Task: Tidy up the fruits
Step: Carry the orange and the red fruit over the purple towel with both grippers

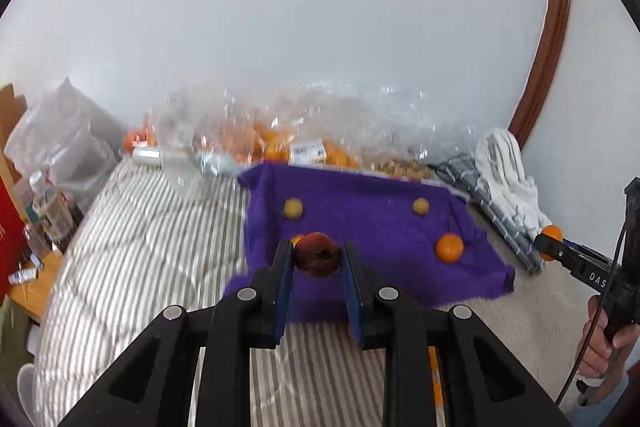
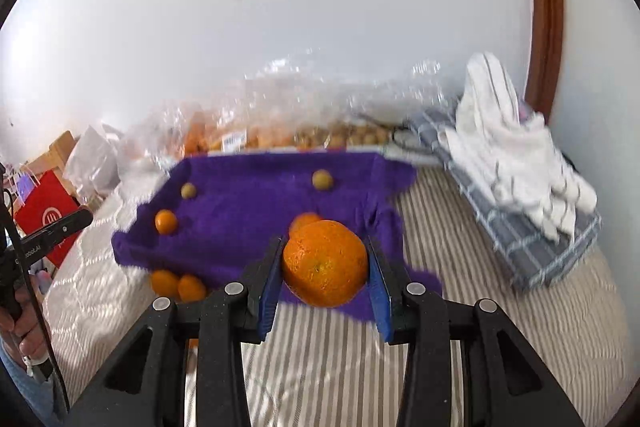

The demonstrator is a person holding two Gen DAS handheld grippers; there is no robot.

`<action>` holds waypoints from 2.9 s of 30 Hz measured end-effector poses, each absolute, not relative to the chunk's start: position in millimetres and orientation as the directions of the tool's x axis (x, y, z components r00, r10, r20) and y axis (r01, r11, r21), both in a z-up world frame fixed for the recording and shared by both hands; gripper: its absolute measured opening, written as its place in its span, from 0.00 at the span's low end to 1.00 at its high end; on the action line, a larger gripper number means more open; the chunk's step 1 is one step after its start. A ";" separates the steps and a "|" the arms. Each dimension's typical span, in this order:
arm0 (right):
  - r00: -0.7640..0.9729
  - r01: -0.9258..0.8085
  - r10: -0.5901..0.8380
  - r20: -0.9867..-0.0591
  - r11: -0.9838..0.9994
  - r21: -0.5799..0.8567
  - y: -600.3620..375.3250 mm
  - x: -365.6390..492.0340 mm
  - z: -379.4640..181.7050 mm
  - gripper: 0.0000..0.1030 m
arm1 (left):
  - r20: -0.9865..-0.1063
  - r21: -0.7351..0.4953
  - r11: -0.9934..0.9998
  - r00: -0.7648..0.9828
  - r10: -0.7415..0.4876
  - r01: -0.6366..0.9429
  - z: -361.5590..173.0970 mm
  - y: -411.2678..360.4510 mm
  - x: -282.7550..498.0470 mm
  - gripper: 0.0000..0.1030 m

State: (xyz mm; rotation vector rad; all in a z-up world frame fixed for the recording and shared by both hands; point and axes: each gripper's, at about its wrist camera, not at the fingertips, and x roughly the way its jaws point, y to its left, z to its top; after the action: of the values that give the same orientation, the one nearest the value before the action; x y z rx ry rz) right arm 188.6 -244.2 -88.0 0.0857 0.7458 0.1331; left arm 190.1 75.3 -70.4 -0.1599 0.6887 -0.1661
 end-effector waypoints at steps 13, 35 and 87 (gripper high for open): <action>0.688 -0.132 0.209 -0.695 0.978 0.163 -224.4 252.9 -120.4 0.38 | -0.671 -0.200 0.978 0.720 -0.175 0.051 -118.2 52.0 248.6 0.22; 0.594 -0.111 0.160 -0.788 0.987 0.116 -225.4 268.5 -172.7 0.38 | -0.726 -0.139 0.984 0.665 -0.176 0.108 -150.0 31.5 258.3 0.22; 0.570 -0.127 0.141 -0.810 0.988 0.083 -219.6 269.0 -185.5 0.39 | -0.756 -0.135 0.981 0.626 -0.191 0.137 -158.3 22.4 258.9 0.22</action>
State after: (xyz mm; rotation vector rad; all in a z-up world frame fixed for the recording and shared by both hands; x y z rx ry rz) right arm 269.0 -219.6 -185.5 0.0165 0.9517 0.1571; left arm 258.9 22.4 -158.3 -0.0661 0.8751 -0.1881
